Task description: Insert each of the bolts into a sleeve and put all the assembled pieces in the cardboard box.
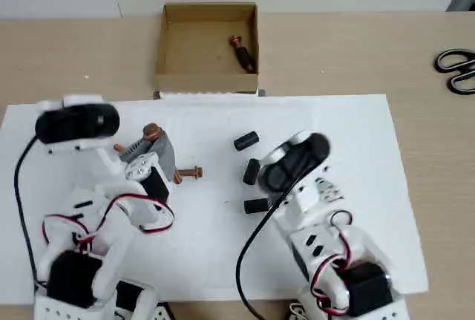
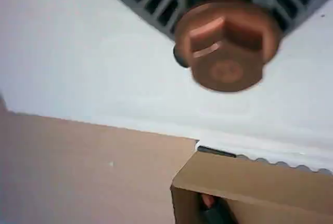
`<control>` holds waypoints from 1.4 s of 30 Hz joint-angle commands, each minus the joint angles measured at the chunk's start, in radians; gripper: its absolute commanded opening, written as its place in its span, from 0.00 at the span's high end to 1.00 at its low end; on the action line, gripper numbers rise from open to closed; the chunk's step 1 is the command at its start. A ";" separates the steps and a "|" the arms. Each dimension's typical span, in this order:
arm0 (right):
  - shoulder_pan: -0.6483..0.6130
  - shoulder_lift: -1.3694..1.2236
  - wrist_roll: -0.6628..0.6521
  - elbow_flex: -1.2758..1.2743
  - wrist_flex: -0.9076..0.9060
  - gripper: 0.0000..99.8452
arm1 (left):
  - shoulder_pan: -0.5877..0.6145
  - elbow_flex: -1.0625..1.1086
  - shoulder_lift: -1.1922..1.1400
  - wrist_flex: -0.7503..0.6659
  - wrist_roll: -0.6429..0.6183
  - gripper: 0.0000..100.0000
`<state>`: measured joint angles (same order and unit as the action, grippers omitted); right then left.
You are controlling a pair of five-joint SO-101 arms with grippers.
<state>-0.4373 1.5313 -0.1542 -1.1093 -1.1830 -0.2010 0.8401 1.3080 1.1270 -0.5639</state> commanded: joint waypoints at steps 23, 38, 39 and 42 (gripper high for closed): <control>-0.328 0.275 -0.011 -0.285 0.193 1.00 | -0.012 0.271 0.201 -0.279 -0.141 1.00; -0.326 0.275 -0.011 -0.341 0.268 1.00 | -0.180 0.274 0.204 -0.284 -0.141 1.00; -0.326 0.275 -0.011 -0.338 0.268 1.00 | -0.180 0.274 0.204 -0.284 -0.141 1.00; -0.326 0.275 -0.011 -0.336 0.269 1.00 | -0.180 0.274 0.201 -0.284 -0.141 1.00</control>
<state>-0.7610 1.7998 -0.1557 -1.4576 -0.9452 -0.3759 1.1239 1.5029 0.8753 -0.6974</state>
